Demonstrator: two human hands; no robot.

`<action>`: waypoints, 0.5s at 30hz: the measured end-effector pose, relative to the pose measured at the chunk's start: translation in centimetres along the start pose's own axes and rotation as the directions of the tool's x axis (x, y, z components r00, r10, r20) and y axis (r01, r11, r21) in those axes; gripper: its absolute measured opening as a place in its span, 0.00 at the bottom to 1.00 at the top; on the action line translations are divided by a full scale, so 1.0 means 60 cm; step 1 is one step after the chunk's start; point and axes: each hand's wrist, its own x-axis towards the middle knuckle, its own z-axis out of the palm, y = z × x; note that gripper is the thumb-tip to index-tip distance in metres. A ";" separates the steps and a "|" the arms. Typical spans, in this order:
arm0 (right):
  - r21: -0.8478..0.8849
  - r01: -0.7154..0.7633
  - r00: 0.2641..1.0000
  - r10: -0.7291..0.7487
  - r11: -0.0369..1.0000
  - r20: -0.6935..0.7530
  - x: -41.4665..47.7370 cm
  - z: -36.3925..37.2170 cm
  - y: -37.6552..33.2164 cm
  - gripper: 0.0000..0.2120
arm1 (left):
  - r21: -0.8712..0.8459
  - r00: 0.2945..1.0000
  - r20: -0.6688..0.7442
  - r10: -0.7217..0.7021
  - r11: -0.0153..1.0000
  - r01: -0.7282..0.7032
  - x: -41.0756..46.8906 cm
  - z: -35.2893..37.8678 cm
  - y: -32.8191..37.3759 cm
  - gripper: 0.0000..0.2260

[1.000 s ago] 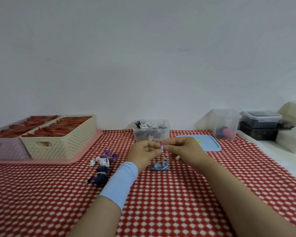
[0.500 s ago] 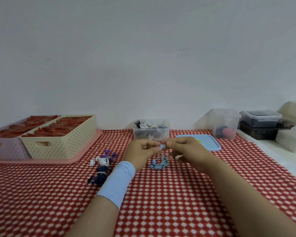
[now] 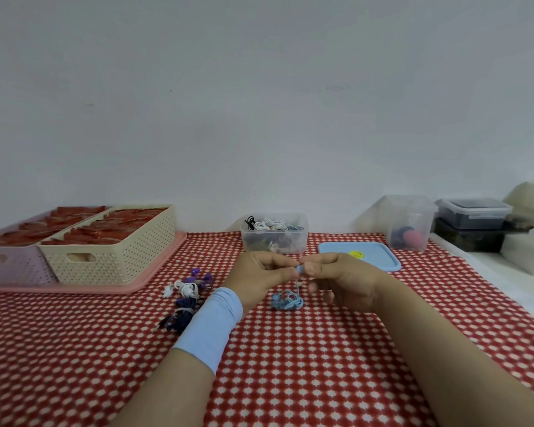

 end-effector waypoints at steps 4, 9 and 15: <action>0.045 0.036 0.999 -0.037 0.998 0.018 -0.003 0.003 -0.004 0.12 | -0.066 0.999 -0.021 -0.036 0.997 0.035 0.002 0.001 0.001 0.08; 0.043 0.050 0.998 -0.051 0.998 0.023 -0.004 0.005 -0.001 0.12 | -0.040 0.999 -0.015 -0.052 0.998 0.051 0.001 -0.001 0.000 0.06; 0.007 0.052 0.998 -0.052 0.999 -0.035 0.004 0.010 0.001 0.07 | -0.031 0.998 -0.031 -0.054 0.998 0.053 0.003 -0.003 -0.007 0.05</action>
